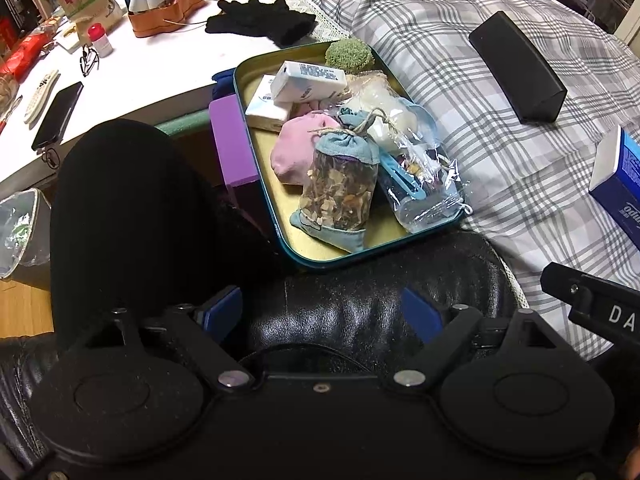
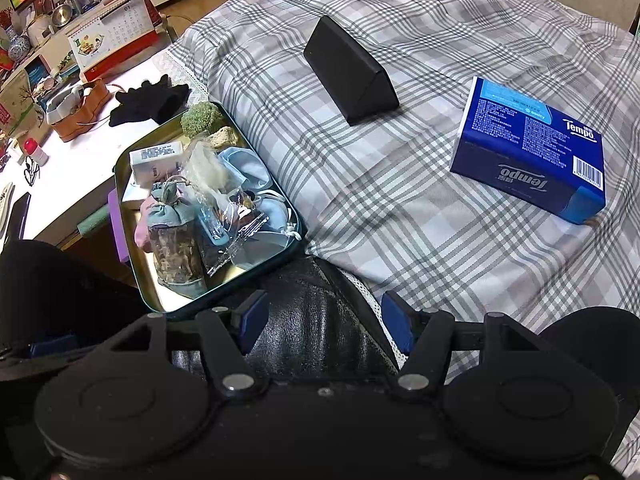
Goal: Organize soft objects
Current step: 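Withdraw both open tools from the filled tray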
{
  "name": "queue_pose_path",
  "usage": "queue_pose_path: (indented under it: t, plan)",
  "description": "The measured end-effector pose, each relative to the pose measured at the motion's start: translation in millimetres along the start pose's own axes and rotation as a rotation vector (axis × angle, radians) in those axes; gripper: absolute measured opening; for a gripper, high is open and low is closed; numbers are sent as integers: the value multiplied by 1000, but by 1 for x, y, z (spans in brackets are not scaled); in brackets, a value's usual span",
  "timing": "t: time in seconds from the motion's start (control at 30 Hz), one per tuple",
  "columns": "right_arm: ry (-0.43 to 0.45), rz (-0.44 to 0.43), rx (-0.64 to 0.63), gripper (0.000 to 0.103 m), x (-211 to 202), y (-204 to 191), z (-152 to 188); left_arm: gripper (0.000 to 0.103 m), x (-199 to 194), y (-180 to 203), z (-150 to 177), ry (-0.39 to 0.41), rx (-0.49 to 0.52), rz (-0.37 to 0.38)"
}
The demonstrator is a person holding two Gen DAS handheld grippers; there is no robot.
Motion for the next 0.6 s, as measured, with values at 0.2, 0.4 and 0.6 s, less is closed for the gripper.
queue_pose_path:
  t: [0.2, 0.4, 0.6]
  plan:
    - [-4, -3, 1, 61, 2, 0, 1, 84, 0, 1, 1, -2, 2, -4]
    - [-3, -9, -1, 61, 2, -1, 0, 84, 1, 1, 2, -3, 5, -8]
    - [-6, -12, -1, 61, 3, -2, 0, 84, 1, 1, 3, -5, 5, -6]
Point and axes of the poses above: each gripper's, at about its wrist camera, not at the fingertips, and x roughly the way its jaws point, y to its right, z to its underside, the point moved 8 cm from there along x, roughly the way its jaws point, and after that the axes turned 15 degrees about -z, right-handed, at the moved point
